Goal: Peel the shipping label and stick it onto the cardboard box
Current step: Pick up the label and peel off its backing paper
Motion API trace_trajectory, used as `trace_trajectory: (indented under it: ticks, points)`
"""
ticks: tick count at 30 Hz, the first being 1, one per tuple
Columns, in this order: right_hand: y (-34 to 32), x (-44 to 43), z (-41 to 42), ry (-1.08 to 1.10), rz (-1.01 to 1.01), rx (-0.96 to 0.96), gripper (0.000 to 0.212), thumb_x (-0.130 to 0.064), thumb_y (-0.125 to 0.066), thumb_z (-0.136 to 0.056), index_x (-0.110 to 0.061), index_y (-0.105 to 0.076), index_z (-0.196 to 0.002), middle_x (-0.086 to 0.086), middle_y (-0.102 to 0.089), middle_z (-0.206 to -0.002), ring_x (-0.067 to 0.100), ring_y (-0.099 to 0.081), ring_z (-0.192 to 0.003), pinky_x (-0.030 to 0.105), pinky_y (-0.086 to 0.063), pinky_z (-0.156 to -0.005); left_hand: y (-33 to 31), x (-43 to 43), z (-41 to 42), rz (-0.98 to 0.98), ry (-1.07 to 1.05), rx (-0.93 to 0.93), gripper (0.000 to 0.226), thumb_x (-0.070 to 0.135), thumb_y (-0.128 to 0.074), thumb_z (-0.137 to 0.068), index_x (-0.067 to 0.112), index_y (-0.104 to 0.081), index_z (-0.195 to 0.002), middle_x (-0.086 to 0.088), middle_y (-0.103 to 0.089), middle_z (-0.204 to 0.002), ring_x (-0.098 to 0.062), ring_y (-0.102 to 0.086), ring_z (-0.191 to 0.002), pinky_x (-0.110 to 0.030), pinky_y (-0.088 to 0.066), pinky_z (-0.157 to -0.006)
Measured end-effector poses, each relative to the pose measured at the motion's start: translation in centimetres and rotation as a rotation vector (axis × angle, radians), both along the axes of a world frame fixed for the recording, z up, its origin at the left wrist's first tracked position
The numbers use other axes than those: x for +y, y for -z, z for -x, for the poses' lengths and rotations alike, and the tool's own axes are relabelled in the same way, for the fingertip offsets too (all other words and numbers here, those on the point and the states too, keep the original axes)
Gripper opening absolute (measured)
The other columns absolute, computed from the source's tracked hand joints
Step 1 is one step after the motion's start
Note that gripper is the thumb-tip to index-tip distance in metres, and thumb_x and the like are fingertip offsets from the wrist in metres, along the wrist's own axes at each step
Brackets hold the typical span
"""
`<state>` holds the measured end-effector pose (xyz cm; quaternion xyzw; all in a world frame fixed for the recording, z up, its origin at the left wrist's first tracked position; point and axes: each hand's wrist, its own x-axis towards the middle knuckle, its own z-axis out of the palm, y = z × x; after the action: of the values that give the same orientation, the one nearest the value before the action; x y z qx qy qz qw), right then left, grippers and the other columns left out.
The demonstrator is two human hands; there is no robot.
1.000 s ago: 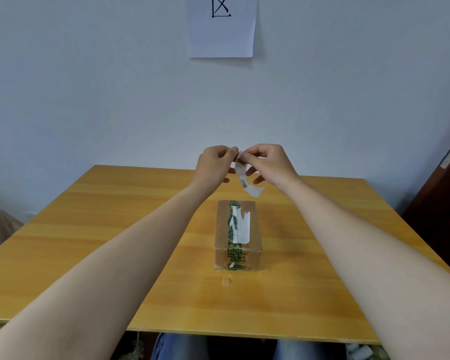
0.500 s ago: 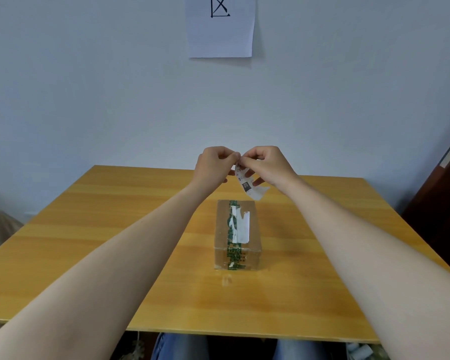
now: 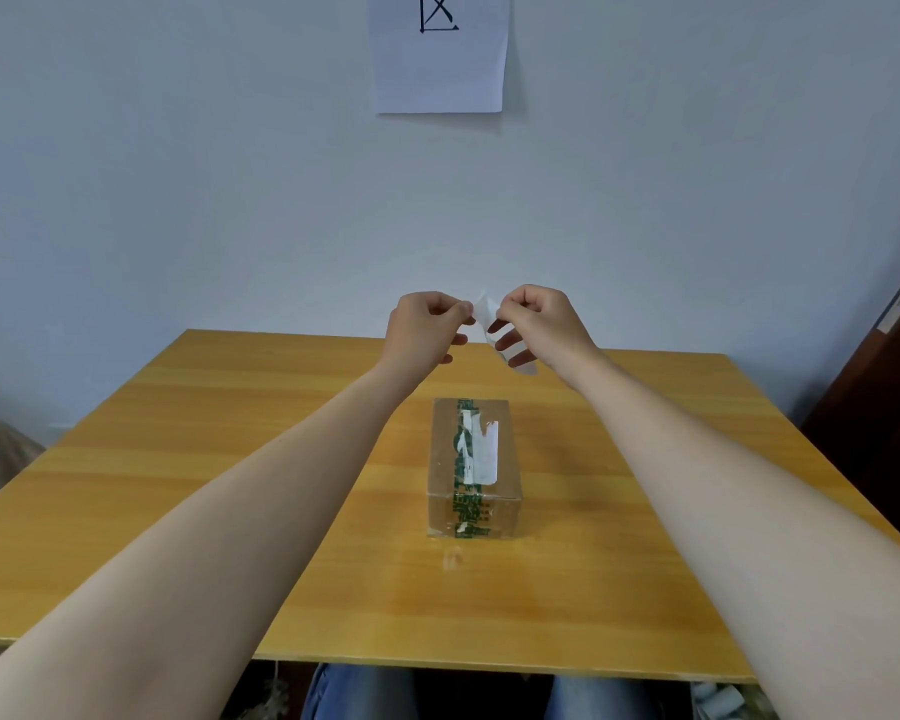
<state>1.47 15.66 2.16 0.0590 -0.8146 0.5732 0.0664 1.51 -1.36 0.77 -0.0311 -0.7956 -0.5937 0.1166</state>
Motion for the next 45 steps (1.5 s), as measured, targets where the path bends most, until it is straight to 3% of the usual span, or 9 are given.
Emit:
trace_trajectory:
  ticks: [7, 11, 15, 28, 36, 45]
  points:
    - [0.0, 0.6, 0.0, 0.044, 0.095, -0.015, 0.011, -0.015, -0.058, -0.097, -0.011, -0.066, -0.09, 0.006, -0.077, -0.091, 0.027, -0.076, -0.079, 0.042, -0.063, -0.071, 0.2, -0.3, 0.2, -0.084, -0.029, -0.05, 0.017, 0.028, -0.063, -0.103, 0.017, -0.075, -0.094, 0.005, -0.079, -0.097, -0.018, -0.079, -0.086, -0.039, -0.065, -0.073]
    - [0.0, 0.9, 0.1, 0.066, 0.14, -0.033, 0.012, -0.013, -0.058, -0.096, -0.011, -0.066, -0.087, 0.008, -0.075, -0.091, 0.035, -0.077, -0.082, 0.051, -0.063, -0.076, 0.2, -0.3, 0.3, -0.117, -0.041, -0.072, 0.017, 0.027, -0.063, -0.102, 0.016, -0.075, -0.095, 0.004, -0.079, -0.098, -0.02, -0.079, -0.088, -0.041, -0.065, -0.074]
    - [0.2, 1.1, 0.2, 0.077, 0.183, -0.047, 0.011, -0.011, -0.059, -0.096, -0.009, -0.065, -0.087, 0.007, -0.073, -0.087, 0.032, -0.075, -0.076, 0.056, -0.062, -0.078, 0.3, -0.3, 0.3, -0.136, -0.055, -0.089, 0.018, 0.026, -0.063, -0.102, 0.016, -0.075, -0.093, 0.004, -0.079, -0.098, -0.021, -0.079, -0.089, -0.044, -0.065, -0.078]
    - [0.4, 1.5, 0.2, 0.123, 0.273, -0.07, 0.011, -0.011, -0.054, -0.097, -0.006, -0.061, -0.089, 0.011, -0.07, -0.089, 0.032, -0.076, -0.072, 0.055, -0.065, -0.074, 0.9, -1.3, 0.8, -0.24, -0.091, -0.16, 0.018, 0.026, -0.062, -0.104, 0.014, -0.074, -0.098, 0.001, -0.077, -0.105, -0.022, -0.078, -0.088, -0.043, -0.065, -0.08]
    - [0.2, 1.4, 0.3, 0.141, 0.372, -0.074, 0.008, -0.01, -0.051, -0.097, -0.006, -0.059, -0.096, 0.016, -0.068, -0.096, 0.041, -0.077, -0.074, 0.053, -0.065, -0.067, 1.6, -2.2, 1.4, -0.338, -0.144, -0.23, 0.019, 0.024, -0.063, -0.103, 0.01, -0.074, -0.106, 0.002, -0.077, -0.103, -0.017, -0.075, -0.079, -0.035, -0.064, -0.07]
    - [0.4, 1.9, 0.9, 0.14, 0.533, -0.1, 0.013, -0.009, -0.05, -0.101, -0.004, -0.059, -0.108, 0.021, -0.073, -0.105, 0.046, -0.077, -0.079, 0.052, -0.065, -0.072, 1.7, -3.2, 1.6, -0.516, -0.223, -0.258, 0.015, 0.022, -0.061, -0.104, 0.014, -0.07, -0.112, 0.003, -0.077, -0.101, -0.016, -0.074, -0.08, -0.031, -0.061, -0.067]
